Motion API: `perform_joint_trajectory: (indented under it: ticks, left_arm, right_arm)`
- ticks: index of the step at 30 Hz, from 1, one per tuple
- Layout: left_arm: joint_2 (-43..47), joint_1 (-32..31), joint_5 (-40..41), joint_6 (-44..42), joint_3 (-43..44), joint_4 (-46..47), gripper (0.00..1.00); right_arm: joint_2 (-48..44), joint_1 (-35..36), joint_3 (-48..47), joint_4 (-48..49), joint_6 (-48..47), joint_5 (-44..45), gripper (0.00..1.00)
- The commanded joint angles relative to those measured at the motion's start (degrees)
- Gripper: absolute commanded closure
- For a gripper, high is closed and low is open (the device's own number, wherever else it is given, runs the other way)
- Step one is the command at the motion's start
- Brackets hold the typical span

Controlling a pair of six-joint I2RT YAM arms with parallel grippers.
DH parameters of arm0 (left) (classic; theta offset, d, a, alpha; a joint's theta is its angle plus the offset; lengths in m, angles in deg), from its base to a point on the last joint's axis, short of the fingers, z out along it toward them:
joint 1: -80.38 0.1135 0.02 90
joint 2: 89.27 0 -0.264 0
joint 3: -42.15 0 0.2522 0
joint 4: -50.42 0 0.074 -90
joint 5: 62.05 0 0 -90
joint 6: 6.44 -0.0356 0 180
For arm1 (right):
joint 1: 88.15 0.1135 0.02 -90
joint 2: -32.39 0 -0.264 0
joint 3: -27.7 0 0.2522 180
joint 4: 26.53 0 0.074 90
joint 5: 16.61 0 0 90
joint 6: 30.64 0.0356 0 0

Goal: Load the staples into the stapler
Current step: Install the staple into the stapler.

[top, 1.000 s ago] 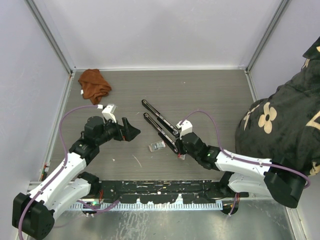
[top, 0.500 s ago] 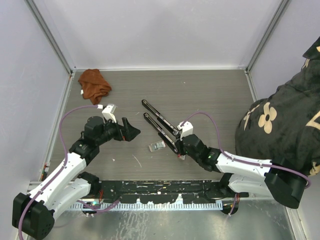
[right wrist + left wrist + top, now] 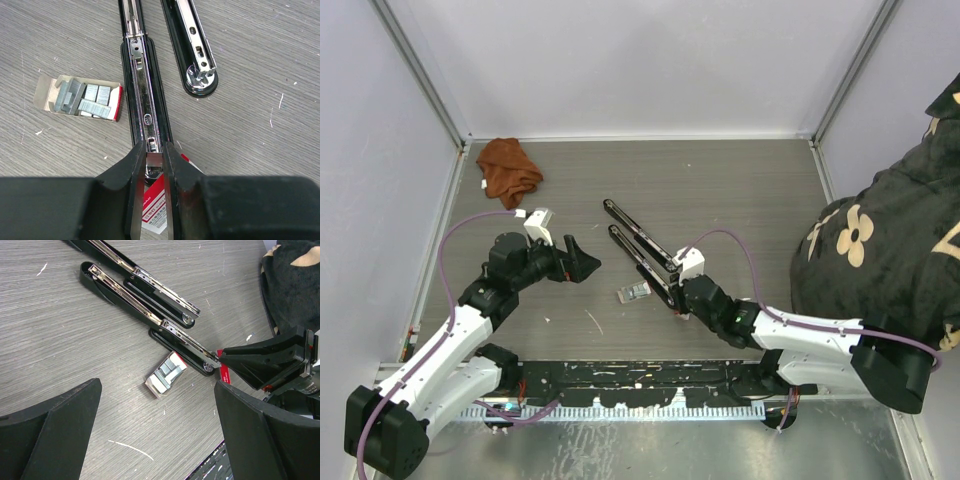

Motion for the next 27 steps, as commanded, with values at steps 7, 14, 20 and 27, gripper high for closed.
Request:
perform_joint_trajectory:
  ticks: [7,14,20,27]
  left_arm:
    - [1.4,0.2,-0.9,-1.0,0.5,1.2,0.02]
    - [1.4,0.2,-1.4,-1.0,0.7,1.1,0.02]
    - [1.4,0.2,-1.4,-1.0,0.7,1.3,0.02]
    - [1.5,0.2,-1.6,-1.0,0.6,1.4,0.02]
  right_arm:
    - [0.3,3.8,0.1,2.6,-0.9,6.2,0.76]
    - [0.0,5.2,0.3,1.8,0.3,7.8,0.76]
    - [-0.4,5.9,0.9,2.3,0.7,8.9,0.76]
    - [0.0,6.2,1.6,3.6,1.6,9.4,0.76]
